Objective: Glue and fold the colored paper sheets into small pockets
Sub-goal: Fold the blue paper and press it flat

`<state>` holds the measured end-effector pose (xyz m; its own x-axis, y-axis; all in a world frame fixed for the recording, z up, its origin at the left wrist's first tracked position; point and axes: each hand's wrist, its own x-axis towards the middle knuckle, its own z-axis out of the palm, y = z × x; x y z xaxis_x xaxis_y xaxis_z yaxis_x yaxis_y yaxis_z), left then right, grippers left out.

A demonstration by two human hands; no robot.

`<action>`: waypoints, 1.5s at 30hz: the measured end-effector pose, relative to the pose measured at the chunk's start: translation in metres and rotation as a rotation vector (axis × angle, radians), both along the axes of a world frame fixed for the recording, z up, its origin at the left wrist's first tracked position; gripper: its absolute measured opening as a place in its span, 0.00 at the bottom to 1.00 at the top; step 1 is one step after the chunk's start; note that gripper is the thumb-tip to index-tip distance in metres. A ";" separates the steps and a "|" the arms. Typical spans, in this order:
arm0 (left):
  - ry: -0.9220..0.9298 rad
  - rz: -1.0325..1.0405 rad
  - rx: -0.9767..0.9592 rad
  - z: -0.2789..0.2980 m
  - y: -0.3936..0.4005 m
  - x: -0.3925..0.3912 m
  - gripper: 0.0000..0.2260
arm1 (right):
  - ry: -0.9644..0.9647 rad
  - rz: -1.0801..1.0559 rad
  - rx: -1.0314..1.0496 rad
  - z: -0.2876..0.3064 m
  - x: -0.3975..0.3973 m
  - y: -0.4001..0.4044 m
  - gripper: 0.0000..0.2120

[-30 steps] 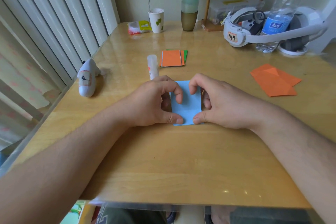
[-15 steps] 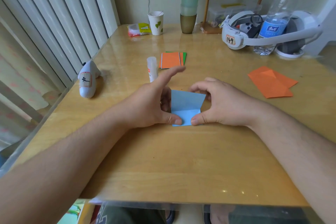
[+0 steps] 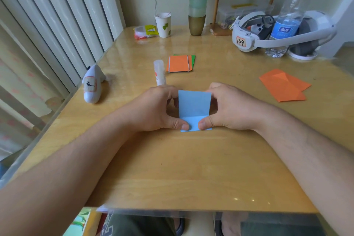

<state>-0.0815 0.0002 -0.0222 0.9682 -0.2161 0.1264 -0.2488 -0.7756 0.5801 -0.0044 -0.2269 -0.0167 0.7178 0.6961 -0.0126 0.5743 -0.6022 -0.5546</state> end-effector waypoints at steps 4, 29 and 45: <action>0.022 -0.010 0.023 0.001 0.006 0.000 0.23 | 0.031 0.020 0.013 0.003 0.002 -0.006 0.17; -0.103 0.008 0.058 -0.008 0.008 0.008 0.19 | 0.025 -0.007 0.036 0.001 0.001 -0.006 0.12; -0.155 0.008 0.041 -0.011 0.011 0.008 0.15 | -0.017 -0.018 0.059 0.000 0.001 -0.005 0.11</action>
<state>-0.0733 0.0108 -0.0328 0.9395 -0.2161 0.2658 -0.3264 -0.8003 0.5030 -0.0032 -0.2324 -0.0165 0.7300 0.6822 0.0403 0.5732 -0.5792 -0.5797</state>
